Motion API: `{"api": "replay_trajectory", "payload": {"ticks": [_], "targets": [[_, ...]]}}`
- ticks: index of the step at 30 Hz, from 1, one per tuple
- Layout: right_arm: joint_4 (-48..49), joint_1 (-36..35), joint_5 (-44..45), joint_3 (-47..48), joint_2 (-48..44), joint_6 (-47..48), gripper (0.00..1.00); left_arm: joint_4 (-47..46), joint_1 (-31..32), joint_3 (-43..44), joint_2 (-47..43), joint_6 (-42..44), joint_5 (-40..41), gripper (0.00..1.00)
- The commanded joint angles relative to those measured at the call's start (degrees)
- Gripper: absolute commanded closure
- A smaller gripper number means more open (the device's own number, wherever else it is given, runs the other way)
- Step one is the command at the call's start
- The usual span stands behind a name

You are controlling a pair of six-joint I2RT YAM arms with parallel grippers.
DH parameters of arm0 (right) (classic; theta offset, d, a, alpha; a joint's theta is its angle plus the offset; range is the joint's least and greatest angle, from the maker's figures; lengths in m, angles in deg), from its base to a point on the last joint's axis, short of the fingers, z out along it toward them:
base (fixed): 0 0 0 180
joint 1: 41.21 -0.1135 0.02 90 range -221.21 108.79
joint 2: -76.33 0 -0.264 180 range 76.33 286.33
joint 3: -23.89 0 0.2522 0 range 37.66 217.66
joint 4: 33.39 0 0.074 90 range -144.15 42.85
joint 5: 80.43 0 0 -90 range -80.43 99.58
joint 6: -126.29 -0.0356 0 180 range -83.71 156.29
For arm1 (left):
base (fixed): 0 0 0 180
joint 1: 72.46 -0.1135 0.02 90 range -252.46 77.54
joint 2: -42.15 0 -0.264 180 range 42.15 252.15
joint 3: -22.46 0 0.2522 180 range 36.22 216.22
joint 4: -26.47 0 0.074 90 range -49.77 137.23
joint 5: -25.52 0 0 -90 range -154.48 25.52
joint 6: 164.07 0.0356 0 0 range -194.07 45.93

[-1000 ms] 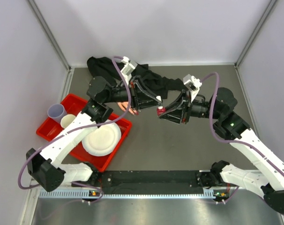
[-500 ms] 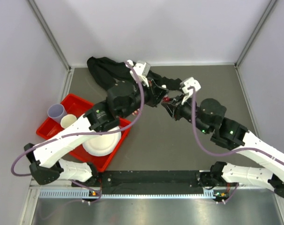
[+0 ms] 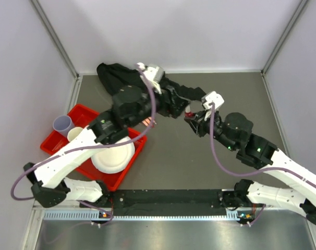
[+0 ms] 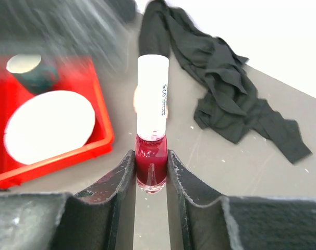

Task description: Paint the nails

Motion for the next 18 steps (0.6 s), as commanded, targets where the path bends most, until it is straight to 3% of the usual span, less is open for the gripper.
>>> {"api": "replay_trajectory", "payload": {"ticks": [1,2,4,10,14,18], "targets": [[1.8,3.6,-13.3,0.4,-3.4,-1.1,1.00,-8.5,-9.7,-4.9,-6.5,-3.2,-23.6,0.12],[1.4,5.2,-15.3,0.6,-3.8,-1.3,1.00,-10.5,-11.9,-6.2,-7.1,-4.6,-27.8,0.01],[0.9,6.6,-21.6,1.1,-4.2,-2.0,1.00,-16.0,-16.4,-9.7,-8.6,-7.0,-38.8,0.01],[3.2,12.7,-42.0,1.9,-4.2,-7.6,1.00,-29.8,-18.4,-15.0,-7.9,-11.7,-55.0,0.08],[5.4,14.7,-48.8,1.2,-3.8,-10.2,1.00,-36.5,-18.4,-17.3,-7.2,-14.5,-57.4,0.23],[9.3,17.1,-54.0,0.3,-2.9,-13.9,1.00,-41.6,-18.4,-18.1,-6.4,-17.2,-59.9,0.26]]}}
